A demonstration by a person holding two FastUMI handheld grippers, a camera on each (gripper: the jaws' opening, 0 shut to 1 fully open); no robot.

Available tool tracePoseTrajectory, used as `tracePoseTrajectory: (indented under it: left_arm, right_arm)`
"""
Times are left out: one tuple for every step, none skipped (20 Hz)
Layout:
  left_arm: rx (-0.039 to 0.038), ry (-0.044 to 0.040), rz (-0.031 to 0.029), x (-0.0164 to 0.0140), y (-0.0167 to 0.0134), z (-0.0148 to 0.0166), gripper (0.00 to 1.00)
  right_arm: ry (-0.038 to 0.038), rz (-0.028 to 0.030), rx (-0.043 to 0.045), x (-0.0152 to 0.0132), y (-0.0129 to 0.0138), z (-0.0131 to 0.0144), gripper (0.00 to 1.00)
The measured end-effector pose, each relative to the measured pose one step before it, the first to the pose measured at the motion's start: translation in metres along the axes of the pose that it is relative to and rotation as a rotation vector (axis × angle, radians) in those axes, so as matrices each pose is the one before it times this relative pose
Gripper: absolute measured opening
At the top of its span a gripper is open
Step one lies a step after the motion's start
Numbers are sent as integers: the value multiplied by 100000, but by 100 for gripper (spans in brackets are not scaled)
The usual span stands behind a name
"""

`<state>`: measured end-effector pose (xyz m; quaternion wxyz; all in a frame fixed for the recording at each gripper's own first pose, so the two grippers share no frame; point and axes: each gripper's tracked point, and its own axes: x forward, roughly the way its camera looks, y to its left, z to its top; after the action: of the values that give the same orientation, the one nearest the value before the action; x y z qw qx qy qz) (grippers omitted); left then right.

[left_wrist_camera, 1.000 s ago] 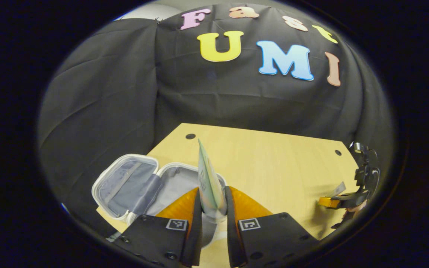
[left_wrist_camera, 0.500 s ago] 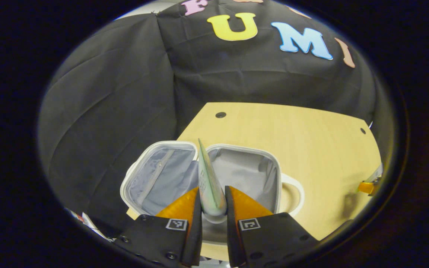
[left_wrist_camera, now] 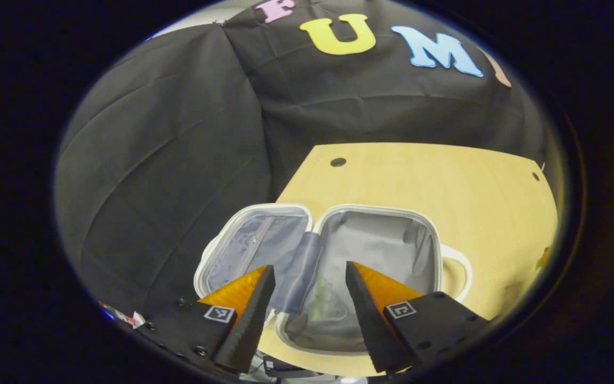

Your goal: First open the suitcase, pack the skin care products into it, and then close the suitcase.

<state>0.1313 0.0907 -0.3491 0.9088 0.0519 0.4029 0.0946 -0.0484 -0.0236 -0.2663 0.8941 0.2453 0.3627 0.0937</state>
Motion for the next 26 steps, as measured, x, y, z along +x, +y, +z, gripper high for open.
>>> tracePoseTrajectory:
  left_arm:
    - [-3036,-2793,-419,-965,1105,82,92]
    - [-3695,-3145,107,-1247,1686,126,88]
    - [-3835,-3275,1105,-1376,1994,463,87]
    - [-3414,-2557,1823,-1335,2179,341,87]
    - [-2912,-1820,2981,-1526,2595,94,87]
    - [-2831,-1144,3251,-1407,2611,-321,87]
    - [-3216,-452,3886,-1487,2730,-338,87]
    - [-3597,376,3711,-1295,2382,-592,87]
    - [-3537,588,3549,-1300,2312,-812,87]
    - [-3258,439,3059,-1273,1637,-953,91]
    - [-2806,235,2867,-1013,1701,-770,87]
    - [-2402,227,2464,-681,1484,-644,87]
    - [-1900,838,1802,-313,1287,-700,87]
    - [-1324,466,446,-152,956,-605,87]
    - [-679,616,105,220,782,-333,87]
    - [-308,1102,113,539,654,-345,87]
    - [-777,1010,-279,641,413,-219,87]
    - [-1413,801,-597,1009,197,-117,87]
    - [-2208,1149,-1180,1160,50,-88,87]
    - [-2519,1022,-1465,1328,-125,-99,87]
    - [-2031,977,-2443,1475,-414,241,87]
    - [-1366,1053,-2102,1775,-229,297,87]
    - [-495,1299,-793,1896,158,416,87]
    - [-402,930,-776,2087,343,766,87]
    - [-1192,817,-1014,2358,473,1185,87]
    - [-1734,1141,-2179,2233,338,1395,87]
  right_arm:
    - [728,3008,-1459,17,1631,551,27]
    - [830,3919,-1731,305,1946,414,27]
    - [1049,4370,-2045,377,2054,632,24]
    - [1323,4663,-2579,577,2204,517,27]
    - [1826,5092,-2844,906,2264,417,27]
    - [1812,4853,-2704,1151,2231,280,27]
    - [2781,4050,-1754,1400,1791,247,27]
    - [3553,3550,-857,1643,1594,-78,27]
    - [4345,2398,-469,1826,1230,-167,27]
    - [4001,1324,-784,1751,770,-127,27]
    - [3657,1254,-1046,1746,506,-134,27]
    - [4020,672,-575,1820,132,-152,27]
    - [4822,-9,188,1493,-65,-284,27]
    - [3734,-734,627,1292,94,-264,27]
    - [2475,-2034,574,817,-477,291,23]
    - [1138,-4208,850,619,-528,198,28]
    - [-855,-3472,668,225,-721,818,30]
    - [-1486,-2293,216,1004,-1160,608,50]
    - [-880,-1505,426,69,-764,805,71]
    - [-851,-1137,664,-502,-572,645,92]
    - [-666,-1299,777,-172,-883,344,94]
    - [-1685,-1155,396,-418,-779,441,94]
    - [-2689,-983,108,-625,-992,498,94]
    - [-2595,-1051,160,-593,-643,139,93]
    - [-2541,-2104,289,-1000,-1127,208,94]
    - [-2856,-2412,888,-690,-1546,618,93]
